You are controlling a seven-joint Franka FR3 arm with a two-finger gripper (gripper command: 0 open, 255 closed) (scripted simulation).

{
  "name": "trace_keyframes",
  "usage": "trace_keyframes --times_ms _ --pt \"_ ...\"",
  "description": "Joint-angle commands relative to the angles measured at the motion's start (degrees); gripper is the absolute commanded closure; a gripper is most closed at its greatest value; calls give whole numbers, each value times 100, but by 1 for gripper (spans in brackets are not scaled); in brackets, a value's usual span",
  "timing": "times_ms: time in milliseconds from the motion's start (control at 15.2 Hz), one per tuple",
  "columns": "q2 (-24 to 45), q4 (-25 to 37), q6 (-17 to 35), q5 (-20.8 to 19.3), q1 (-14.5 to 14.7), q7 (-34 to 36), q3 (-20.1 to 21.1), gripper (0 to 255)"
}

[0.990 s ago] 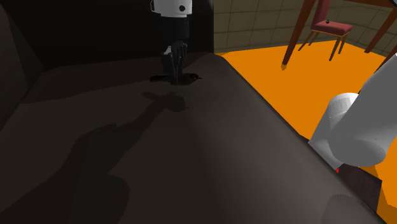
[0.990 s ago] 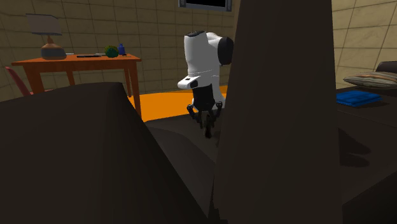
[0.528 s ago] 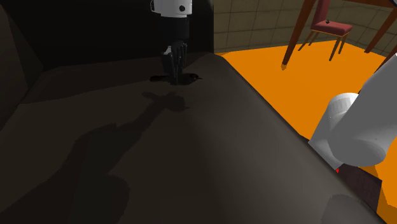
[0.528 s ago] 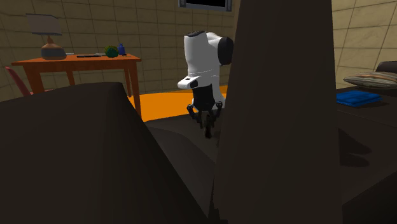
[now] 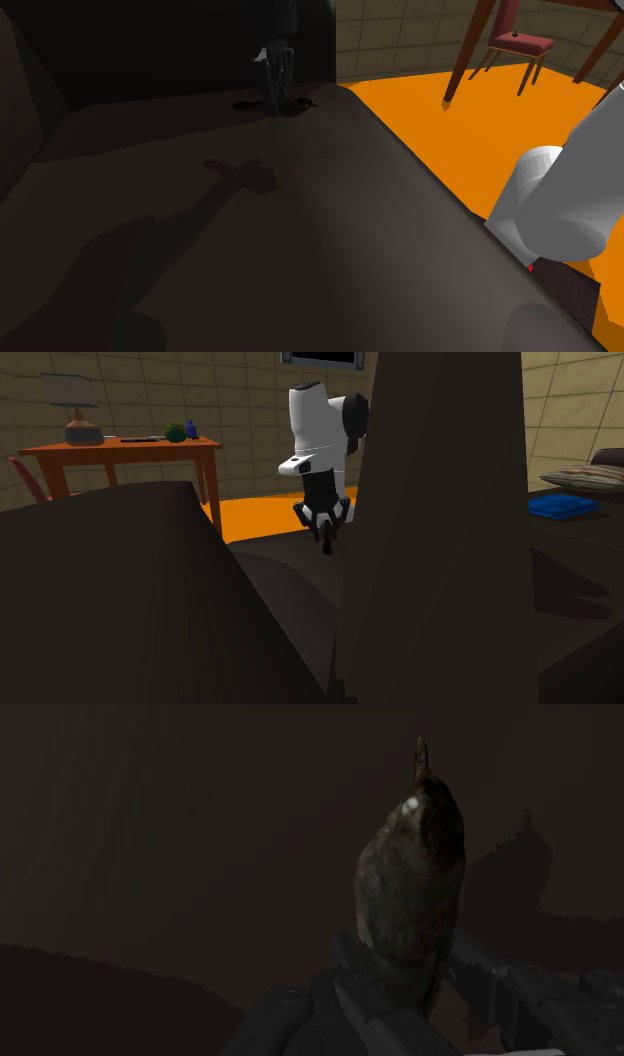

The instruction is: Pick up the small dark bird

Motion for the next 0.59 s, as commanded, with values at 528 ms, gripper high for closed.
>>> trace_keyframes --times_ms 528 --pt "182 843 -658 -36 -3 105 -1 255"
